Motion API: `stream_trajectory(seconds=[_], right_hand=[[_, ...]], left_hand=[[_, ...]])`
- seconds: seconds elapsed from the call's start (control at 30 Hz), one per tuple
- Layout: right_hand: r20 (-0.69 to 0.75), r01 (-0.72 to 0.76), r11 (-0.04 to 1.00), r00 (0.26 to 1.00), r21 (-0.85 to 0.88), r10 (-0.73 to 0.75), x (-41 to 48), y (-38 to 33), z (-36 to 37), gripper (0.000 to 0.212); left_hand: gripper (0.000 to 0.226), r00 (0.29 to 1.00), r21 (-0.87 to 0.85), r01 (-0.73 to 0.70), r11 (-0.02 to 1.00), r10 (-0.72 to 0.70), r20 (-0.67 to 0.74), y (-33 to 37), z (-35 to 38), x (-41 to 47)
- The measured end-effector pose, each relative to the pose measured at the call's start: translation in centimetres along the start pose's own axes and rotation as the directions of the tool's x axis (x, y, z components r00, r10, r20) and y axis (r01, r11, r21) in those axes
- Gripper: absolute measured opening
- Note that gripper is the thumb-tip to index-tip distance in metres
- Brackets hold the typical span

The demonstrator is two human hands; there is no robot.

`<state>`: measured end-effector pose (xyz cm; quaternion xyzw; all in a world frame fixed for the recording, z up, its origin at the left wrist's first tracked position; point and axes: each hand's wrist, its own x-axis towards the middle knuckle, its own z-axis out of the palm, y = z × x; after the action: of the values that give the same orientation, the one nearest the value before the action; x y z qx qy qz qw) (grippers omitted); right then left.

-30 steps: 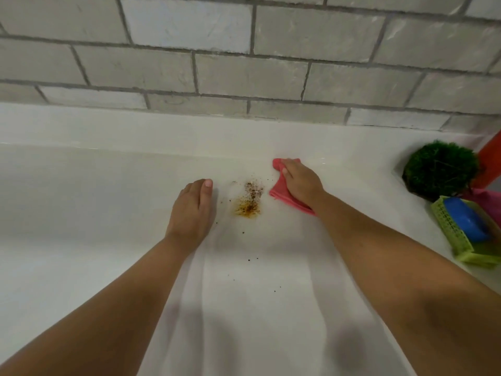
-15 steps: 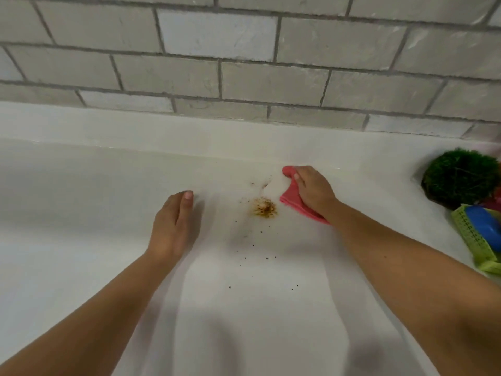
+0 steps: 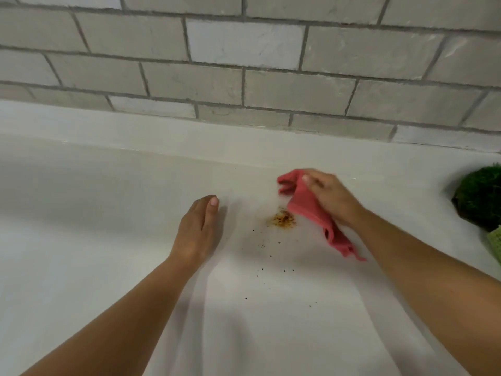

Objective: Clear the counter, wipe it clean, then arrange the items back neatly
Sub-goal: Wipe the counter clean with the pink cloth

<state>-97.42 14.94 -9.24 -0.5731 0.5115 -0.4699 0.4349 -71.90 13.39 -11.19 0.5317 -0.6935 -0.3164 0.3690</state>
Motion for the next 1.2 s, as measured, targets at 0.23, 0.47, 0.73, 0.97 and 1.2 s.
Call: stream_trajectory(seconds=[0.23,0.47,0.73,0.97,1.2], right_hand=[[-0.024,-0.040,0.476,0.999,-0.879,0.040,6.1,3.9,2.7,0.050],[0.163,0.194,0.641,0.981,-0.742,-0.107,12.2,3.1,6.0,0.034],[0.366,0.256,0.800,0.929,-0.543,-0.049,3.2,0.7,8.2,0.031],[-0.148,-0.111,0.814,0.988,-0.570,0.030,1.8,0.3,-4.1,0.030],[-0.143,-0.062,0.719,0.988,-0.692,-0.052,-0.5,3.0,1.0,0.036]], left_hand=[[0.040,1.000,-0.018,-0.016,1.000,0.016,-0.020,-0.6,0.0,0.3],[0.040,0.999,-0.017,-0.044,0.999,0.044,-0.016,-0.8,0.0,0.4],[0.041,0.997,-0.059,-0.051,0.997,0.048,-0.053,-0.4,0.0,0.3],[0.042,0.999,-0.025,-0.036,0.999,0.036,-0.034,-0.5,0.0,0.2],[0.042,0.999,-0.022,-0.033,0.999,0.032,-0.039,-0.1,0.0,0.0]])
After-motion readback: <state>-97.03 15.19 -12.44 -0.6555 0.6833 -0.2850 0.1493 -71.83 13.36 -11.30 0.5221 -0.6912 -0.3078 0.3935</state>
